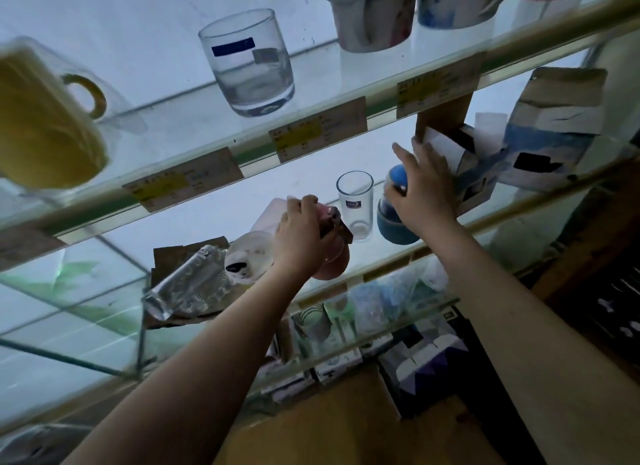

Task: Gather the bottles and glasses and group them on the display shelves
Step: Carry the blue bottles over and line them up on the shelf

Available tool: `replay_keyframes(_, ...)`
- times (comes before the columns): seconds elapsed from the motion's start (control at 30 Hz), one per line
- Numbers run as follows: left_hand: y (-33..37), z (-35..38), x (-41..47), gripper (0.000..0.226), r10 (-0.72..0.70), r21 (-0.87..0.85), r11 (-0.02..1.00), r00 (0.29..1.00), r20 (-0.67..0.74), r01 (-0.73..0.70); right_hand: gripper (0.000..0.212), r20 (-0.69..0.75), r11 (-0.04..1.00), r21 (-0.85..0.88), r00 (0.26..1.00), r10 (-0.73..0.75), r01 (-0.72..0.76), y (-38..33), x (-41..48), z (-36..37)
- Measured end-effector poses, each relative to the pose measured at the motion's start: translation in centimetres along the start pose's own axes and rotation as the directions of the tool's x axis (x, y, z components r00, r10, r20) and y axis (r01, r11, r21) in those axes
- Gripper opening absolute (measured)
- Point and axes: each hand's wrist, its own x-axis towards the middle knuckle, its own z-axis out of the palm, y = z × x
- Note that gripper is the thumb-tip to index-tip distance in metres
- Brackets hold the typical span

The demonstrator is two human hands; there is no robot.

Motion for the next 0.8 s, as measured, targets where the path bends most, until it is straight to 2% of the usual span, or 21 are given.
replay_keyframes(0.07, 0.0, 0.0, 0.0, 0.063, -0.003, 0.008, 1.000, 1.000, 0.006, 0.003, 0.054, 0.088, 0.995, -0.098, 0.996, -0.013, 0.022, 0.2, -0.1, 0.7)
replay_keyframes(0.2, 0.0, 0.1, -0.1, 0.061, -0.011, -0.007, 1.000, 1.000, -0.001, 0.011, 0.044, -0.026, 0.985, -0.162, 0.998, -0.060, 0.055, -0.1, -1.7, 1.3)
replay_keyframes(0.3, 0.0, 0.1, -0.3, 0.062, -0.013, -0.034, 0.999, 1.000, -0.011, 0.012, 0.043, -0.031, 0.978, -0.195, 0.996, -0.084, 0.076, -0.7, -2.4, 0.6)
replay_keyframes(0.43, -0.1, -0.1, -1.1, 0.067, -0.009, -0.059, 0.998, 1.000, -0.026, 0.008, 0.049, -0.012, 0.990, -0.137, 1.000, -0.018, 0.016, -0.8, -3.1, -0.3)
replay_keyframes(0.57, 0.0, -0.2, -1.6, 0.066, 0.009, -0.032, 0.999, 1.000, -0.012, -0.009, 0.047, -0.089, 0.997, -0.056, 0.995, 0.043, -0.048, -1.1, -4.8, 0.2)
replay_keyframes(0.7, 0.4, -0.3, -2.0, 0.063, 0.006, -0.033, 0.999, 1.000, -0.012, -0.006, 0.045, -0.086, 0.998, 0.041, 0.995, 0.041, -0.038, -1.4, -5.7, 0.9)
replay_keyframes(0.8, 0.7, -0.2, -3.2, 0.062, 0.008, -0.128, 0.992, 0.999, -0.032, -0.012, 0.044, -0.139, 0.991, 0.116, 0.987, 0.075, -0.059, -2.0, -6.3, 0.5)
